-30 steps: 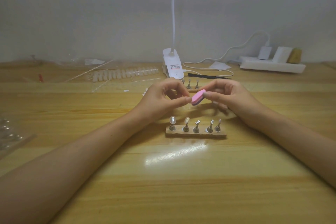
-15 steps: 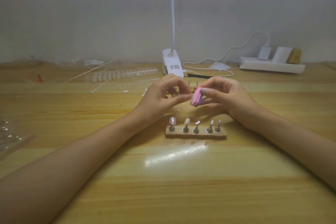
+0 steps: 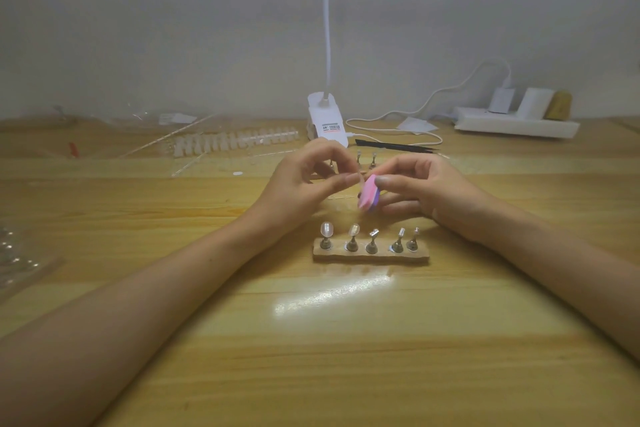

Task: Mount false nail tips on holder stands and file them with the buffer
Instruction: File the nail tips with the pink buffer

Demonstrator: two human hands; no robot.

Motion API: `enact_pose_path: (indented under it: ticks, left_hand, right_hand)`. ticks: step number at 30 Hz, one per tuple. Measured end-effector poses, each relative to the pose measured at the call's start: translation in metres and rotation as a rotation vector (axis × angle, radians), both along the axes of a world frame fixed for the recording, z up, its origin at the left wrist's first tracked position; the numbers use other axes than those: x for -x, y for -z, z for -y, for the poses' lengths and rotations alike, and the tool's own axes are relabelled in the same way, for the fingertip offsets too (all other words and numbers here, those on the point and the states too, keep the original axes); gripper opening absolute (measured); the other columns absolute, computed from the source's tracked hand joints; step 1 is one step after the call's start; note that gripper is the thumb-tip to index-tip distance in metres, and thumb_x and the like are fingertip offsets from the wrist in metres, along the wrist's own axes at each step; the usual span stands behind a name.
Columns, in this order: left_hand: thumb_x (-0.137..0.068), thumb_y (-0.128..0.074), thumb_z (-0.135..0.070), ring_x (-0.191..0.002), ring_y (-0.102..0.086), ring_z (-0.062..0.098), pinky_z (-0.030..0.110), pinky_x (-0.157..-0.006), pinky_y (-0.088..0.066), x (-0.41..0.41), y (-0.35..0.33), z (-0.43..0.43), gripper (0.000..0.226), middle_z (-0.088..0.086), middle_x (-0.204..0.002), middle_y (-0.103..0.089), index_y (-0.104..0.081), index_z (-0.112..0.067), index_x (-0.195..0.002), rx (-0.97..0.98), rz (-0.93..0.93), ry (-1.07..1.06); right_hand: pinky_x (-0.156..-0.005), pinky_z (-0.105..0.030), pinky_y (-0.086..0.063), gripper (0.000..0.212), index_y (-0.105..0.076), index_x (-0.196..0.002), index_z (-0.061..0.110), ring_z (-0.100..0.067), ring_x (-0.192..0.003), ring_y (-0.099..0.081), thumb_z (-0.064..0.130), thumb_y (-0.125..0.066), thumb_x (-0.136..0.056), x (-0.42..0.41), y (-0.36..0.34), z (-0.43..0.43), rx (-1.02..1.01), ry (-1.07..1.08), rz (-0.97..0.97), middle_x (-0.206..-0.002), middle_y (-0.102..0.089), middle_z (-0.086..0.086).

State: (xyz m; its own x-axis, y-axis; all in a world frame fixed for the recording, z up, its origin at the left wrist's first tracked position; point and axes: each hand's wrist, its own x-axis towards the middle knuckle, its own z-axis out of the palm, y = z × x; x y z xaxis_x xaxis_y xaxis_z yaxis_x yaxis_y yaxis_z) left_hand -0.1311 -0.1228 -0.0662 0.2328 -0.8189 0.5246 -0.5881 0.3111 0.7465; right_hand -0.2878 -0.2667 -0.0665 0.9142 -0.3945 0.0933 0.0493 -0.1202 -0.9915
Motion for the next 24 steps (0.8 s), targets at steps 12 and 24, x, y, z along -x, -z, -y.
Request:
enact_pose_path:
  ticks: [12, 24]
  left_hand:
    - [-0.087, -0.069, -0.004, -0.088, -0.057, 0.013, 0.035, -0.081, -0.051, -0.0006, 0.001, 0.0014, 0.006, 0.001, -0.091, -0.057, -0.065, -0.008, -0.085, -0.01, 0.037, 0.014]
    - [-0.086, -0.07, -0.003, -0.084, -0.055, 0.008, 0.02, -0.076, -0.046, -0.0005, 0.0003, 0.0011, 0.007, 0.006, -0.09, -0.06, -0.065, -0.008, -0.085, -0.018, 0.003, 0.002]
  right_hand:
    - [-0.073, -0.029, -0.061, 0.026, -0.074, -0.098, 0.011, -0.027, -0.088, -0.076, 0.028, -0.073, -0.079, -0.0013, 0.0008, -0.0023, -0.027, 0.08, 0.051, -0.096, -0.077, -0.015]
    - [-0.073, -0.026, -0.06, 0.016, -0.076, -0.095, 0.016, -0.028, -0.09, -0.076, 0.024, -0.073, -0.081, -0.0018, 0.0034, -0.0011, -0.005, 0.014, 0.038, -0.098, -0.077, -0.013]
